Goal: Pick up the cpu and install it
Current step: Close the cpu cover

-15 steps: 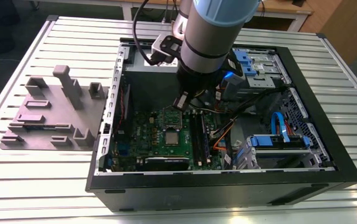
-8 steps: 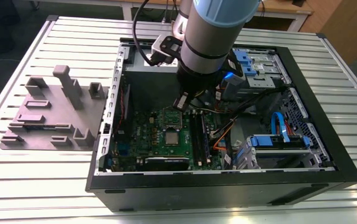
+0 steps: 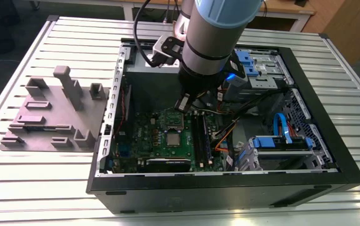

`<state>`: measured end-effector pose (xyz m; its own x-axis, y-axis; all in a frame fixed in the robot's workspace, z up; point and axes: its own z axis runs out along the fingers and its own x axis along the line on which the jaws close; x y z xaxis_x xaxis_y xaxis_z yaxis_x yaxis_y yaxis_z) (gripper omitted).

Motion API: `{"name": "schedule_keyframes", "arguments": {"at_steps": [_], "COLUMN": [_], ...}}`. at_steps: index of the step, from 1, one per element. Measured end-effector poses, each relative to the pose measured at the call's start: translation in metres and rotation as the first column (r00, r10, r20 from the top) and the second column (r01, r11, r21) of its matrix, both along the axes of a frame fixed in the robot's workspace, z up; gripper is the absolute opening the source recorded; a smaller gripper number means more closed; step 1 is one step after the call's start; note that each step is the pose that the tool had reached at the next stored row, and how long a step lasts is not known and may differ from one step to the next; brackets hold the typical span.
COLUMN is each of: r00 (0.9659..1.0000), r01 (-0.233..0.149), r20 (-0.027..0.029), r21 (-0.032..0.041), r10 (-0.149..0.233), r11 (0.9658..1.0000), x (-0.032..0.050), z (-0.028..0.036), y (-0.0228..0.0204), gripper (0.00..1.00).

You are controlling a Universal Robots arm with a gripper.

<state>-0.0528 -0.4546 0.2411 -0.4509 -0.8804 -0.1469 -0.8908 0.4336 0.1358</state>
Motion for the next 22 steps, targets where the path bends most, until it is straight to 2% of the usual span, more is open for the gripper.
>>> {"name": "schedule_keyframes", "arguments": {"at_steps": [22], "r00": [1.0], "r01": [0.0], "r20": [0.0], "r21": [-0.0002], "r10": [0.0], "r11": [1.0], "x": [0.0], "z": [0.0], "y": [-0.0051], "gripper": [0.1]}}
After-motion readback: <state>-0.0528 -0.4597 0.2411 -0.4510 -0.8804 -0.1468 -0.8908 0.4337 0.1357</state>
